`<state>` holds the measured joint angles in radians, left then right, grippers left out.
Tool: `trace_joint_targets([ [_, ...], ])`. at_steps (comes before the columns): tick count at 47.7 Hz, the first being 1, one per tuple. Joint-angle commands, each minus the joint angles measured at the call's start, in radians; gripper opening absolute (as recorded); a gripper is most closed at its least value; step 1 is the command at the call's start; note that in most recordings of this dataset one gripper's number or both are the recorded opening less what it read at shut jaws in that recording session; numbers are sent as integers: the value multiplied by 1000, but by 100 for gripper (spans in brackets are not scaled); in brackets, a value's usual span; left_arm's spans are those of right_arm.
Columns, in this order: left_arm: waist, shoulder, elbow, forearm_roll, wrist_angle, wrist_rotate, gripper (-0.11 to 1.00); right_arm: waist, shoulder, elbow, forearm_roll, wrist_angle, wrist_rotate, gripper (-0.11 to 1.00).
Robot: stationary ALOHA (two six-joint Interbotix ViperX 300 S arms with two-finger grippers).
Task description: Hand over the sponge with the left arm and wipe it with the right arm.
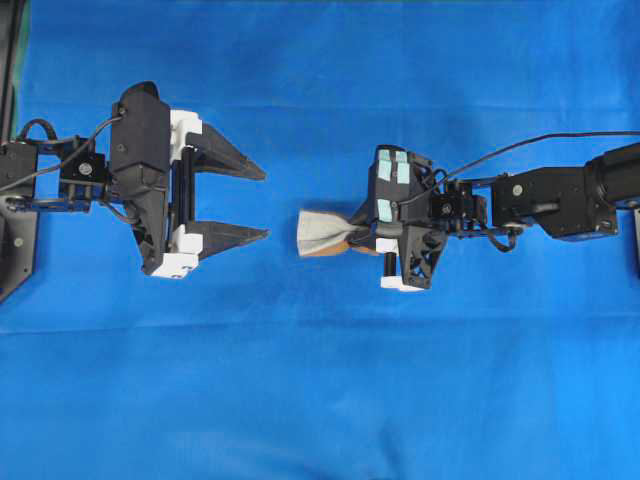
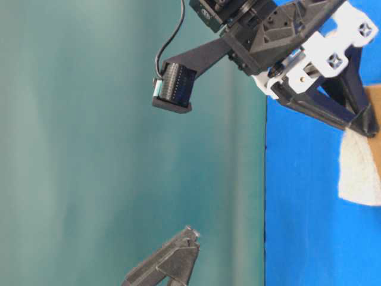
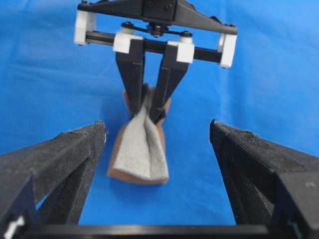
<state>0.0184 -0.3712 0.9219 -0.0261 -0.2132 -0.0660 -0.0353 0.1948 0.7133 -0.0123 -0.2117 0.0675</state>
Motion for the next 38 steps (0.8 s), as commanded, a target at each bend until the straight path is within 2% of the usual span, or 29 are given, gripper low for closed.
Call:
trace_joint_targets([
  [1,-2,-15,-9,2,-9,2,82,3,-12,-17,3,-9,-2,19],
  [7,-2,-15,-8,2,-11,2,82,-25,-12,-17,3,-9,-5,19],
  [25,-2,-11,-8,2,-11,2,82,-244,-12,-9,-18,-8,-23,19],
  [32,-2,-9,-9,2,-11,0,82,-262,-14,-8,-23,-8,-23,19],
  [38,0,-9,-9,2,-11,2,82,-238,-12,-6,-23,-8,-20,19],
])
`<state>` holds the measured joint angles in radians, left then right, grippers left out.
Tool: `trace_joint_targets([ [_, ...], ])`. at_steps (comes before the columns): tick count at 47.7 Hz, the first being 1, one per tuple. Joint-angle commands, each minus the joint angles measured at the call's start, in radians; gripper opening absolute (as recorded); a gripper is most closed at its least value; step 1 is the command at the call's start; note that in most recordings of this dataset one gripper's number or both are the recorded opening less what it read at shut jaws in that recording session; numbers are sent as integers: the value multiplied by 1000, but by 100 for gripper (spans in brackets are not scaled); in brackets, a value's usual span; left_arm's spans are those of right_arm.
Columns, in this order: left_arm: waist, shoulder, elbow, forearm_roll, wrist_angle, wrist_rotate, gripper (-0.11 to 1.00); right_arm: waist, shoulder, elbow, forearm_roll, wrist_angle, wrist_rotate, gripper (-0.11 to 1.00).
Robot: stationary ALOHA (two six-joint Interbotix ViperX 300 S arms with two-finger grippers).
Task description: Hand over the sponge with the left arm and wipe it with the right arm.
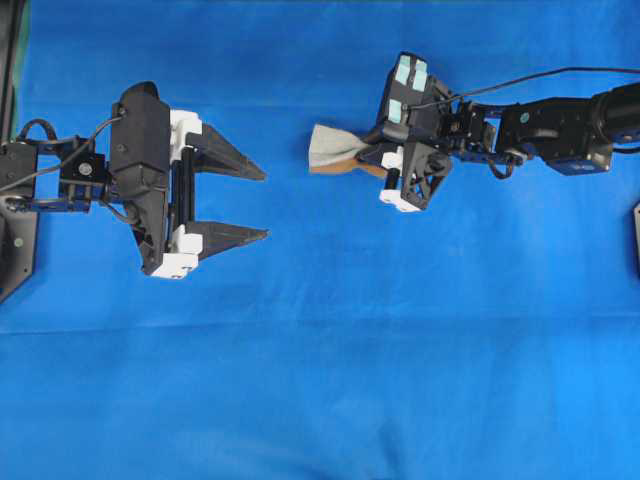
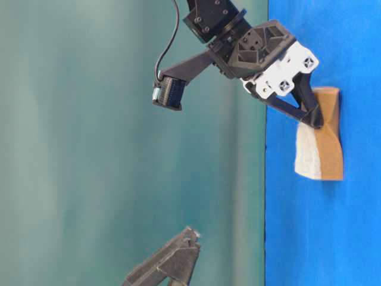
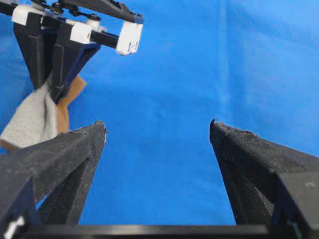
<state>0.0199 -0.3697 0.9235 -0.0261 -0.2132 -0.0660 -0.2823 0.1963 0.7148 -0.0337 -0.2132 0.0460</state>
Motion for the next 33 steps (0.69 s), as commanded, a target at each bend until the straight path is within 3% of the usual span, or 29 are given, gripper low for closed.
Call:
trace_joint_targets([
  [1,-3,-11,-9,2,-12,2,82,17,-14,-9,-2,-6,5,19],
  [9,-3,-11,-11,2,-11,0,82,110,-11,-8,8,-6,21,19],
  [25,-3,-6,-14,2,-12,0,82,347,-9,-21,107,21,26,19],
  [33,-3,-6,-15,2,-12,0,82,388,-9,-37,130,54,25,19],
])
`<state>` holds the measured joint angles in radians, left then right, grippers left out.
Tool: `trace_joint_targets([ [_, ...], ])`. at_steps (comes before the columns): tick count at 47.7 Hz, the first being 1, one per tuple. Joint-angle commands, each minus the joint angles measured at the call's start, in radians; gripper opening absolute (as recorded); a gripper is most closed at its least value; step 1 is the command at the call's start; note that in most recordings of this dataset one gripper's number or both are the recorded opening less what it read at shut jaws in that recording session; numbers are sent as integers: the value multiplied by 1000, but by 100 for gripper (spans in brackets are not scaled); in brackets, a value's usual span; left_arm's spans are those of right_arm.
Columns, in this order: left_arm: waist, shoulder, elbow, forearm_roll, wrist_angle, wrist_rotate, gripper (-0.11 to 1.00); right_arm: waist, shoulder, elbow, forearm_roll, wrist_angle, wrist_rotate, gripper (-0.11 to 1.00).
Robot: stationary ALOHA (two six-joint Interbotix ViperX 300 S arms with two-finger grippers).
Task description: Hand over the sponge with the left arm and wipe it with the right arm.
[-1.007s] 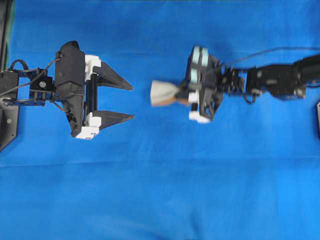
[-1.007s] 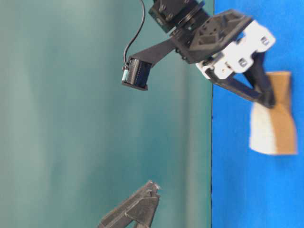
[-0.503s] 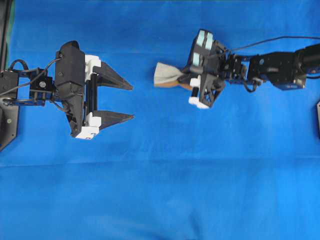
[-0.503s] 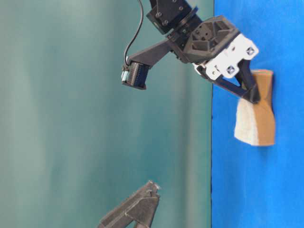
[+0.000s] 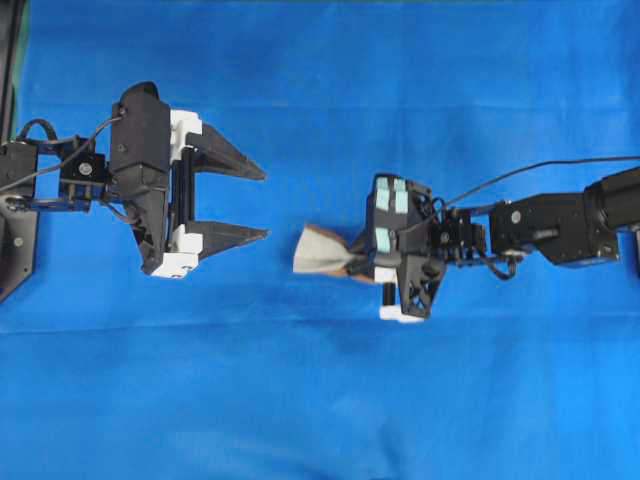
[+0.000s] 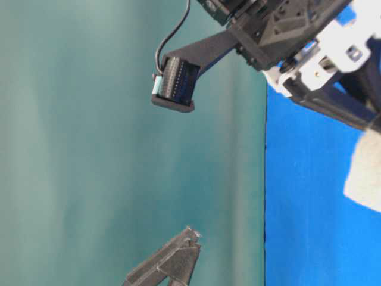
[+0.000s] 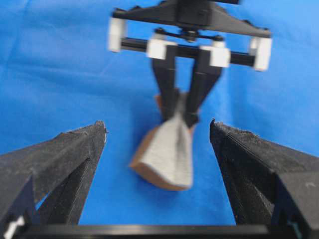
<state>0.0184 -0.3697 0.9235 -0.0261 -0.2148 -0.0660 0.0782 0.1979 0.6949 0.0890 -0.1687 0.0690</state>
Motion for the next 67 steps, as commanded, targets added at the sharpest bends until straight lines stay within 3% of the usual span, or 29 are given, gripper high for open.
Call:
trace_joint_targets([
  [1,-2,-6,-15,2,-12,0,82,28,-11,-17,8,9,2,19],
  [12,-2,-5,-15,2,-17,0,82,-64,-23,6,-6,12,-18,19],
  [28,-2,-5,-14,2,-17,0,82,-339,-66,67,-72,-17,-60,19],
  [36,-2,-5,-15,2,-17,0,82,-390,-66,55,-95,-32,-74,19],
  [49,-2,-5,-14,2,-18,0,82,-328,-63,55,-84,-37,-55,19],
  [67,0,-5,-12,2,-17,0,82,-46,-52,37,28,-32,-46,19],
])
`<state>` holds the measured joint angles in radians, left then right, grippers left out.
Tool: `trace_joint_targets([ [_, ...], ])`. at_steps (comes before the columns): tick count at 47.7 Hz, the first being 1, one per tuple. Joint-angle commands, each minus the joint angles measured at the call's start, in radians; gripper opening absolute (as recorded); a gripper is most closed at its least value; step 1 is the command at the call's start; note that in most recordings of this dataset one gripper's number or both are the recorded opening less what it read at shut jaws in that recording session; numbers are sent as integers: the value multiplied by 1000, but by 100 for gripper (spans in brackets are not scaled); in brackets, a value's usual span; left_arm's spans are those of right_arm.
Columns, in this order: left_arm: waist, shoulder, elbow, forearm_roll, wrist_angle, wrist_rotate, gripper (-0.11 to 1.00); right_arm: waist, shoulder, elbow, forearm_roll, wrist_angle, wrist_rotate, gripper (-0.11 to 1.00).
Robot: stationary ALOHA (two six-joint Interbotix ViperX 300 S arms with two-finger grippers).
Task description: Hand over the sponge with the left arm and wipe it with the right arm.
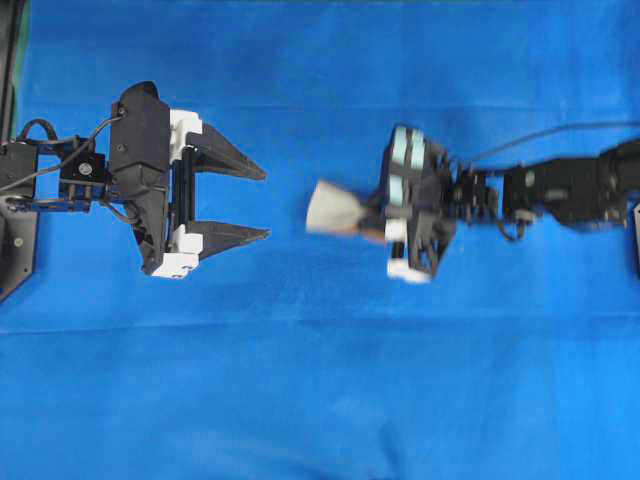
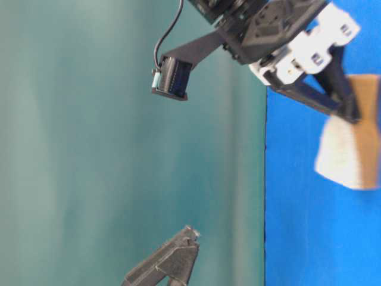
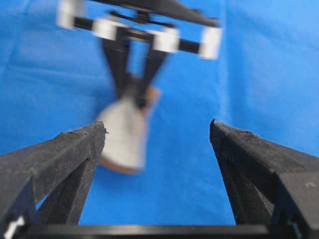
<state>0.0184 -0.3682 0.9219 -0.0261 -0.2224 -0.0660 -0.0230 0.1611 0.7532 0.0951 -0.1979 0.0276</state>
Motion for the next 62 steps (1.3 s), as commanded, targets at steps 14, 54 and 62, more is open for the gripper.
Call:
trace_joint_targets([
  [14,-2,-6,-12,2,-11,0,82,135,-15,-31,77,23,-5,19],
  [54,-2,-6,-9,2,-11,0,82,-138,-17,-23,29,72,-84,19],
  [62,-2,-6,-9,2,-11,0,82,-132,-17,-25,31,72,-71,19],
])
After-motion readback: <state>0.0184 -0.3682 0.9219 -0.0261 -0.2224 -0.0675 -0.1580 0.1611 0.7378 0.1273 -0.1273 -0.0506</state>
